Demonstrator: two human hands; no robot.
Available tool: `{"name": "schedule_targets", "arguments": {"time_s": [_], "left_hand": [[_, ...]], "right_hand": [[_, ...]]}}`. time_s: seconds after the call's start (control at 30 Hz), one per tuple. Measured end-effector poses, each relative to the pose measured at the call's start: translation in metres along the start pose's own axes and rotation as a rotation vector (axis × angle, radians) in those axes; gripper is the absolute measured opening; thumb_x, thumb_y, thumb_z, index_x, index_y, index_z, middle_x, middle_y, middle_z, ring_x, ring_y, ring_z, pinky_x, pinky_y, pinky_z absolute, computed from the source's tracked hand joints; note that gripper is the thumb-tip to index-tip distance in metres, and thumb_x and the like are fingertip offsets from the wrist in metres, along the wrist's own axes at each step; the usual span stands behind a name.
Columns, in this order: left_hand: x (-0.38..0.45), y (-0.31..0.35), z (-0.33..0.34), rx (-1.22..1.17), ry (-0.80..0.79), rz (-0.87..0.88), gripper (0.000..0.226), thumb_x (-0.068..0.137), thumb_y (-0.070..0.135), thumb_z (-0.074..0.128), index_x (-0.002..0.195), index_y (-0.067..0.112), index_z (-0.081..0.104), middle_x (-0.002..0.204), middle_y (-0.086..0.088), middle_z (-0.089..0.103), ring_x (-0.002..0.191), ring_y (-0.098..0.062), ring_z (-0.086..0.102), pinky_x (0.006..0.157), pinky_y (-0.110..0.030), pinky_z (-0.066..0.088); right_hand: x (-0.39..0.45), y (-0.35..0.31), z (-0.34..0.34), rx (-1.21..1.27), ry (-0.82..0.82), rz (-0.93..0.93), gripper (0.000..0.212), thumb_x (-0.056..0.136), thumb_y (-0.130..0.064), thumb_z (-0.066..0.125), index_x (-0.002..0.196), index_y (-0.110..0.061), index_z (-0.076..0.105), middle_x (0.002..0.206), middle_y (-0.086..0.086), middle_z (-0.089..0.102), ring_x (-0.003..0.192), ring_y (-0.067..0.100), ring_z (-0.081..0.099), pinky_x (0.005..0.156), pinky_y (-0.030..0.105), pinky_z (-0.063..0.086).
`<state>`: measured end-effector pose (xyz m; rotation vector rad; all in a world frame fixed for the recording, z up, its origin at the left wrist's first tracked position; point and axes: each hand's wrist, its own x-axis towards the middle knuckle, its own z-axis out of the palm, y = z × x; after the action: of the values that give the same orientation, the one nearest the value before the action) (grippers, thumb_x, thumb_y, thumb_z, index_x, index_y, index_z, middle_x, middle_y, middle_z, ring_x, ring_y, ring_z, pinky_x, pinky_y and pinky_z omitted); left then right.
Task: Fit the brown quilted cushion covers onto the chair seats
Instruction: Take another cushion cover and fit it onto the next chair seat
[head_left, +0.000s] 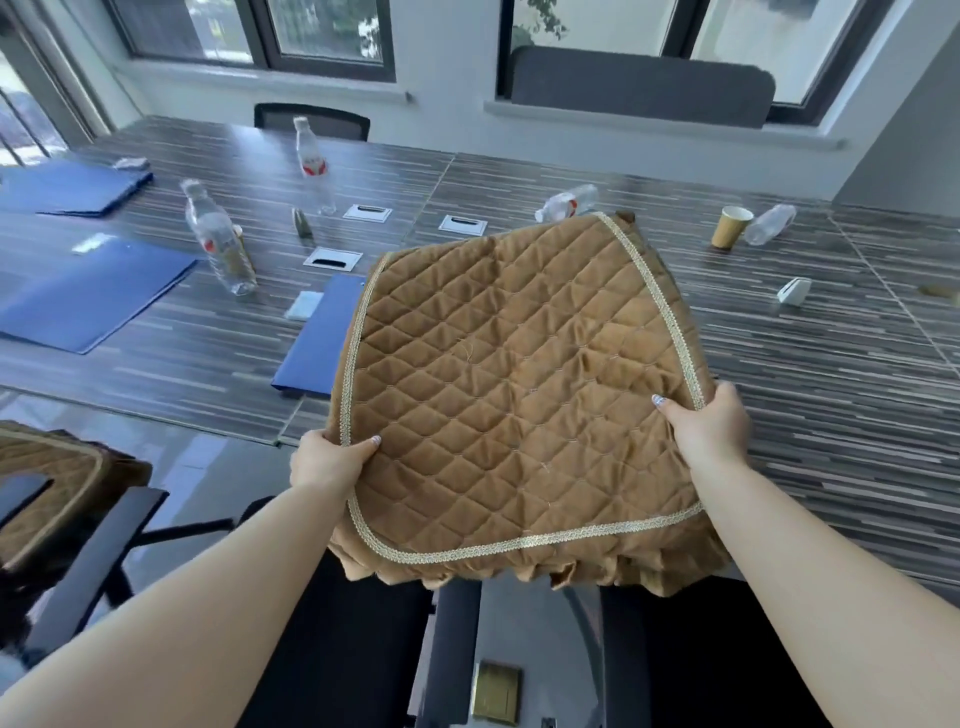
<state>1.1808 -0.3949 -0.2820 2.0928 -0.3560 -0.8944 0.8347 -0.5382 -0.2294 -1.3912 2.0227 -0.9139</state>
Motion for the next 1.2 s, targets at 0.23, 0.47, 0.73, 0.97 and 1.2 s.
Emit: {"name": "schedule_targets", "arguments": {"time_s": [0.23, 0.47, 0.73, 0.97, 1.2], "left_hand": [[0.013, -0.039, -0.120, 0.062, 0.069, 0.026, 0.096, 0.034, 0.066, 0.072, 0.112, 0.012, 0.060, 0.107, -0.014, 0.066, 0.097, -0.037, 0.064, 0.087, -0.050, 0.054], [0.000, -0.073, -0.256, 0.108, 0.133, 0.023, 0.083, 0.065, 0.051, 0.079, 0.129, 0.008, 0.048, 0.129, -0.021, 0.052, 0.119, -0.040, 0.050, 0.101, -0.049, 0.043], [-0.017, -0.074, -0.333, -0.137, -0.097, 0.254, 0.053, 0.077, 0.040, 0.075, 0.120, 0.014, 0.058, 0.119, -0.006, 0.065, 0.102, -0.023, 0.064, 0.076, -0.033, 0.054], [-0.064, -0.027, -0.379, 0.170, 0.168, 1.078, 0.025, 0.082, 0.029, 0.072, 0.107, 0.025, 0.066, 0.105, 0.010, 0.060, 0.104, -0.011, 0.056, 0.094, -0.027, 0.044], [-0.070, 0.002, -0.400, 0.642, 0.393, 1.166, 0.041, 0.084, 0.053, 0.057, 0.117, 0.029, 0.060, 0.117, 0.005, 0.062, 0.112, -0.023, 0.056, 0.097, -0.040, 0.034]], "right_hand": [[-0.113, -0.092, 0.016, 0.091, 0.005, -0.172, 0.043, 0.078, -0.032, 0.074, 0.108, -0.007, 0.055, 0.107, 0.014, 0.063, 0.099, 0.034, 0.059, 0.081, 0.039, 0.043], [-0.231, -0.170, 0.054, 0.156, -0.020, -0.300, 0.037, 0.079, -0.033, 0.073, 0.101, -0.006, 0.058, 0.089, 0.008, 0.060, 0.091, 0.032, 0.062, 0.071, 0.035, 0.042], [-0.340, -0.241, 0.113, 0.063, -0.273, -0.646, 0.039, 0.080, -0.033, 0.072, 0.111, -0.012, 0.060, 0.103, 0.008, 0.066, 0.093, 0.026, 0.062, 0.079, 0.034, 0.048], [-0.380, -0.287, 0.121, -0.225, -0.176, -1.146, 0.030, 0.078, -0.033, 0.074, 0.101, -0.016, 0.065, 0.090, 0.002, 0.070, 0.088, 0.028, 0.062, 0.086, 0.036, 0.038], [-0.401, -0.314, 0.114, -0.335, -0.193, -1.484, 0.015, 0.078, -0.025, 0.074, 0.089, -0.024, 0.065, 0.081, -0.011, 0.063, 0.090, 0.016, 0.059, 0.114, 0.047, 0.015]]}}
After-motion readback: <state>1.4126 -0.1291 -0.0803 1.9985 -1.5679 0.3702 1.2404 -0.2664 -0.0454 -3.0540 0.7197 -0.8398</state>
